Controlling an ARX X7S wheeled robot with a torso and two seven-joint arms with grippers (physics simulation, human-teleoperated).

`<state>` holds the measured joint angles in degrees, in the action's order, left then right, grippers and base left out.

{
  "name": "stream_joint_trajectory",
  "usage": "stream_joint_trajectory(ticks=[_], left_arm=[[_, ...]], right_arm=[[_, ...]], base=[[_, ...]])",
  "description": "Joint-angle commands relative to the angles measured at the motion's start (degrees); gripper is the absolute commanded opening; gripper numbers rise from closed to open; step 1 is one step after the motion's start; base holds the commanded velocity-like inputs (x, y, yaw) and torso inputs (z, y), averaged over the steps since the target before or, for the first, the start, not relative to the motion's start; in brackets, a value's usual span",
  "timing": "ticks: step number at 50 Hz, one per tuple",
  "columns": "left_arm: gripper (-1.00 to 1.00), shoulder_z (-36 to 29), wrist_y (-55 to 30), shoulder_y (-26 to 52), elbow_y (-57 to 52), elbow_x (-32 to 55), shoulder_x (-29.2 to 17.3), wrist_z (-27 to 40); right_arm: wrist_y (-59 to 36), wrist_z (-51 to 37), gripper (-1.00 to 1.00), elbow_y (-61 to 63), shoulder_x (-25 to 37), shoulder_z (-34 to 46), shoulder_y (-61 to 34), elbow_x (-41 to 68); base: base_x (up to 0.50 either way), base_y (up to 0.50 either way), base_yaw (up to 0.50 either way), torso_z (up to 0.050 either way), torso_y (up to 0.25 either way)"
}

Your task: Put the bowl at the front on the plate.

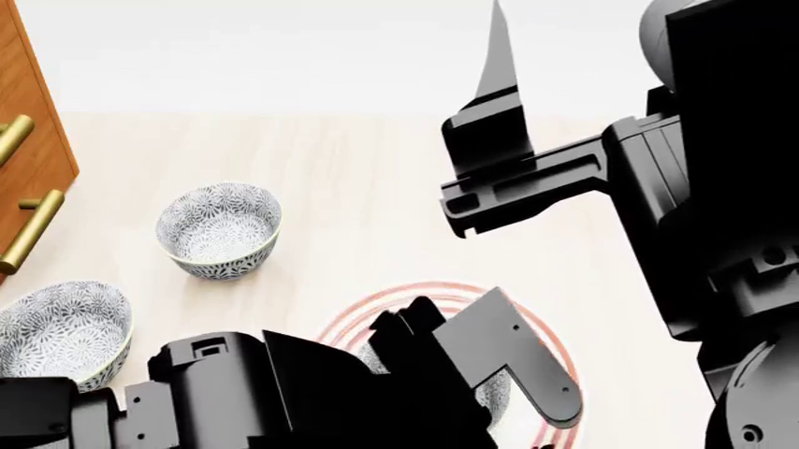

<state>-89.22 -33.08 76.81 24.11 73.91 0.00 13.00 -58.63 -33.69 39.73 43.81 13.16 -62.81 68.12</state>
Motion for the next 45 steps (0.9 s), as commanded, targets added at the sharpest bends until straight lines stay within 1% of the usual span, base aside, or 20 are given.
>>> stream_joint_trajectory(ticks=[1, 10, 18, 33, 39, 43, 45], left_arm=[[1.00, -0.2, 1.8, 2.2, 1.4, 4.9, 0.0, -1.9], [1.00, -0.4, 4.3, 5.0, 4.1, 8.8, 0.0, -2.6], [1.00, -0.4, 6.6, 6.9, 9.4, 12.0, 0.0, -4.2], [1.00, -0.6, 9.9, 8.5, 18.7, 17.4, 0.0, -5.3], [1.00, -0.8, 11.1, 8.6, 21.9, 17.9, 0.0, -5.4], [1.00, -0.7, 11.2, 8.7, 24.2, 20.0, 0.0, -4.7], [1.00, -1.3, 12.0, 8.4, 24.2, 18.4, 0.0, -4.5]], right_arm=[[-0.1, 0.0, 1.00, -0.1, -0.1, 0.4, -0.5, 0.2], [-0.4, 0.0, 1.00, -0.1, -0.2, 0.8, -1.4, 0.5], [-0.8, -0.3, 1.00, 0.3, -0.1, 0.8, -2.6, 1.3], [-1.0, -0.9, 1.00, 1.1, 0.2, 0.8, -3.1, 2.1], [-0.6, -0.8, 1.00, 1.6, 0.4, 0.6, -2.9, 2.2], [-0.2, -1.0, 1.00, 2.1, 0.8, 0.2, -2.3, 2.4], [-0.1, -1.2, 1.00, 2.3, 0.9, 0.0, -2.1, 2.6]], base=[[0.00, 0.00, 0.00, 0.000, 0.000], [0.00, 0.00, 0.00, 0.000, 0.000], [0.00, 0.00, 0.00, 0.000, 0.000], [0.00, 0.00, 0.00, 0.000, 0.000], [0.00, 0.00, 0.00, 0.000, 0.000], [0.00, 0.00, 0.00, 0.000, 0.000], [0.00, 0.00, 0.00, 0.000, 0.000]])
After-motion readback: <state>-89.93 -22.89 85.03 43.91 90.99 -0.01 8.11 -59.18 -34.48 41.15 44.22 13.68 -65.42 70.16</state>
